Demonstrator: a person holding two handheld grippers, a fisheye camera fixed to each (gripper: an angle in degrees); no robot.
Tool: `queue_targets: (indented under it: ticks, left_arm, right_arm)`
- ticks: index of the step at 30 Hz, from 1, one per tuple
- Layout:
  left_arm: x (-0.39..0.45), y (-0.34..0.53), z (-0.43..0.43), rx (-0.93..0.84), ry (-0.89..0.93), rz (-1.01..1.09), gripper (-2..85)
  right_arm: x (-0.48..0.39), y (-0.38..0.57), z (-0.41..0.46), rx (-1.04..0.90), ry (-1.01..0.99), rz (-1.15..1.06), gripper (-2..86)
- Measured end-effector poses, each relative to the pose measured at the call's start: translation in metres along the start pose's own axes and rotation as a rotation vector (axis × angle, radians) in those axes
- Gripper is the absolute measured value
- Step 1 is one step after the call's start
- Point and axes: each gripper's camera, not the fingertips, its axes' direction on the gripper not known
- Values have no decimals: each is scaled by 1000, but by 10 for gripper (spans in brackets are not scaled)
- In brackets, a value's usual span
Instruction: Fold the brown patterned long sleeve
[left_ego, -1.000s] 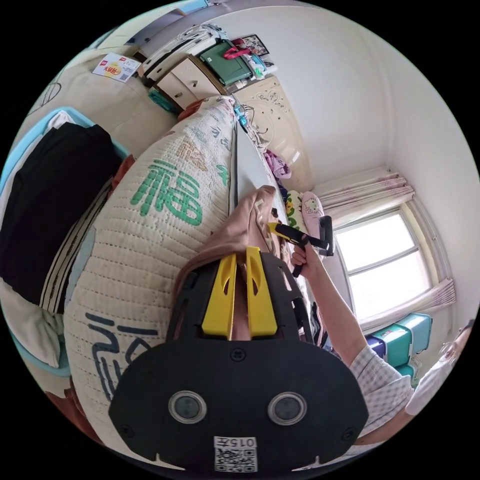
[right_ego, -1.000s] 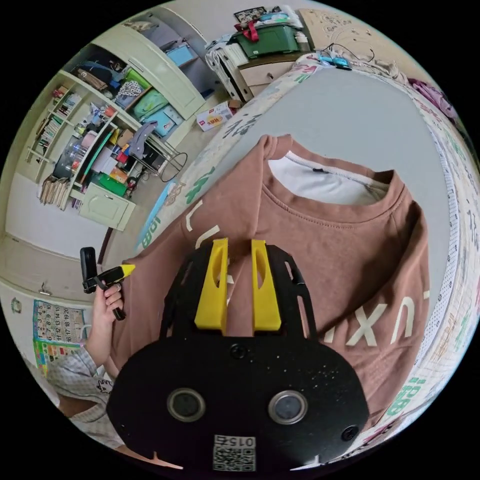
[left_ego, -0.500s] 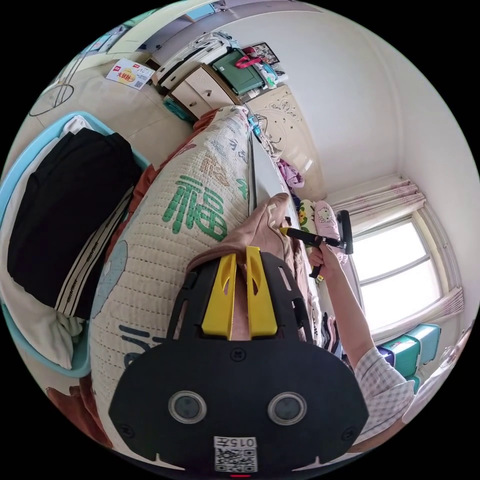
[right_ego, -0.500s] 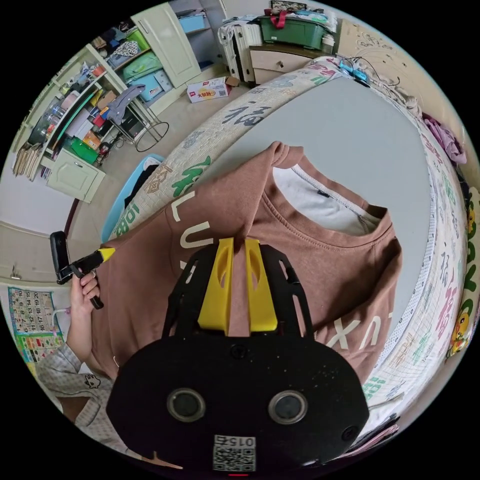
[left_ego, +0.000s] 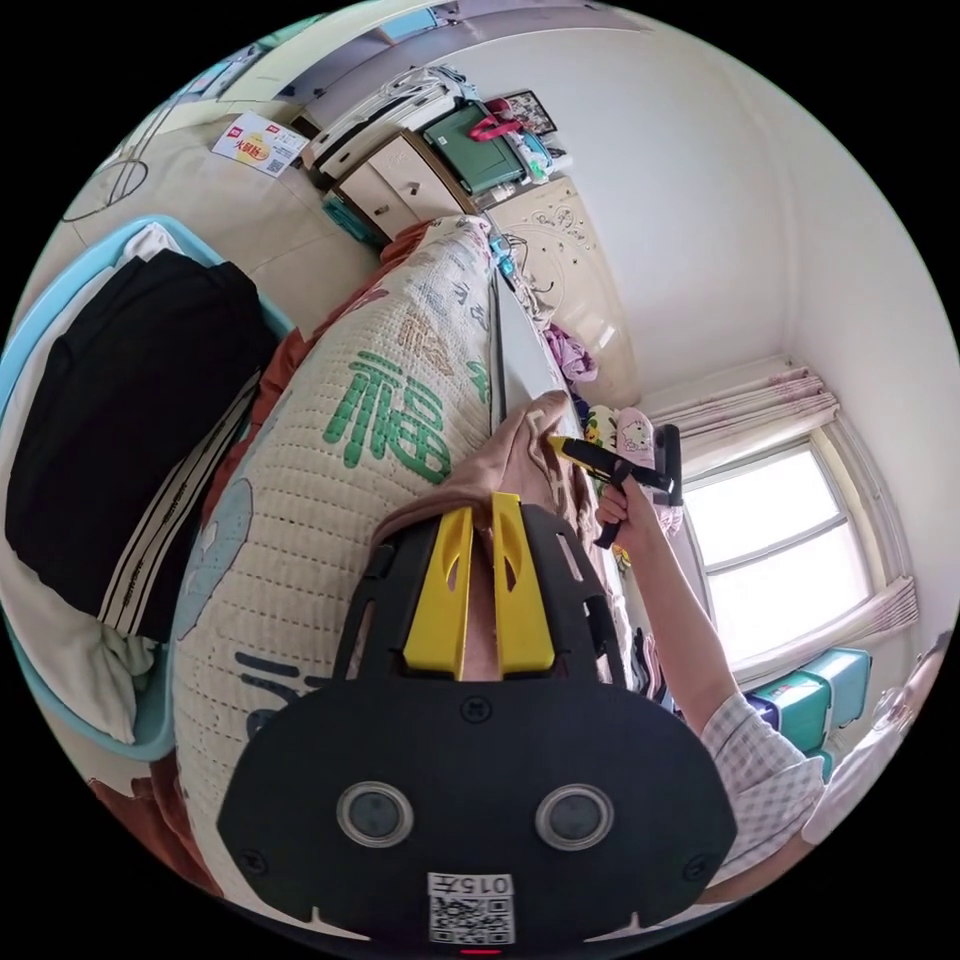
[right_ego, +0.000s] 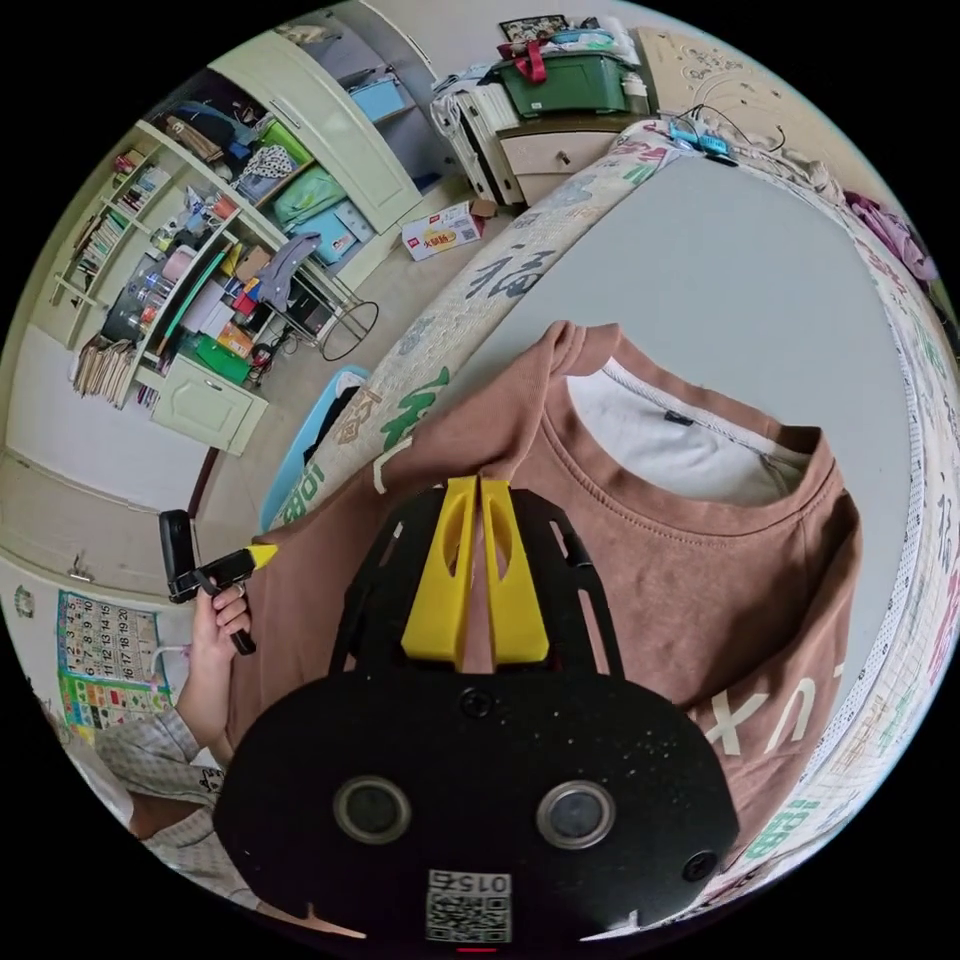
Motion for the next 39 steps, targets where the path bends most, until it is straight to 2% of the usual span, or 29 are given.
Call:
queue_targets:
  ticks: [5,9,13,15,18,20,24,28,32,35,39]
  left_arm:
    - [2,3,6,-30,-23,-33,18]
    - [16,10,7,-51,-48,-22,26]
    - [43,16,-4,-127,-74,43,46]
    - [79,27,-20,-162,-119,155,58]
    - [144,58,-23,-285,-116,358,72]
    - [175,93,-12,-347,-48,454,91]
    - [196,153,43,-500,48,453,119]
    - [187,177,67,-501,67,352,98]
    - [215,212,43,-416,127,479,49]
    - [240,251,23,-392,18,633,45]
    - [252,294,23,-501,-117,718,70]
  right_arm:
    - [-22,-1,2,-49,112,15,-2]
    - [-51,40,-46,22,117,10,27]
    - [-120,148,-121,-53,13,-271,63]
    - [-140,209,-157,-56,-23,-310,72]
    - [-147,300,-212,-15,-143,-231,87]
    - [-148,352,-235,-3,-189,-144,92]
    - [-153,388,-246,-37,-247,-42,113]
    - [-167,408,-268,-42,-279,3,59]
    - [-200,438,-323,66,-361,-60,2]
    - [-224,466,-351,76,-395,-134,-1]
    - [-252,528,-369,15,-365,-168,5]
